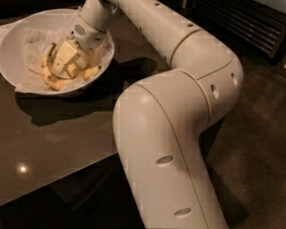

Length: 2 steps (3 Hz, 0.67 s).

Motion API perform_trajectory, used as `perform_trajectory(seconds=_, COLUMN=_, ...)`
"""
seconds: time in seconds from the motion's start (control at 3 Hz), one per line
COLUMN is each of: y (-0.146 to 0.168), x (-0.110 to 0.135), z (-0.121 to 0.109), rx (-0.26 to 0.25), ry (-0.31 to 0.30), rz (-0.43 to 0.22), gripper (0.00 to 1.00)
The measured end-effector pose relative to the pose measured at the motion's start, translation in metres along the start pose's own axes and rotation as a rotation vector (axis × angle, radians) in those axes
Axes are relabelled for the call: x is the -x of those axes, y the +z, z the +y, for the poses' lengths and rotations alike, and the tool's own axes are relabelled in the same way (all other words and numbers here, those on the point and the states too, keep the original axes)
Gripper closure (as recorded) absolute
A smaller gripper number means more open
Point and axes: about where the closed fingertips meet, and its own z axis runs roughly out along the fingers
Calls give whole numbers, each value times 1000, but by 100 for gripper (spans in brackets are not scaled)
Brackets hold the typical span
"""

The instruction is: Pick banana from white bowl

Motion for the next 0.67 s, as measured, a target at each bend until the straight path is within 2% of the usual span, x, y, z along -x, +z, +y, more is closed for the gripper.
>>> perform_trajectory(seconds=0.33, y=2, x=0, z=-4, rx=9, ry=4, rz=3, gripper=35)
perform_trajectory(seconds=0.67, y=0, x=0, z=-5, rx=11, ry=6, rz=4, gripper=53)
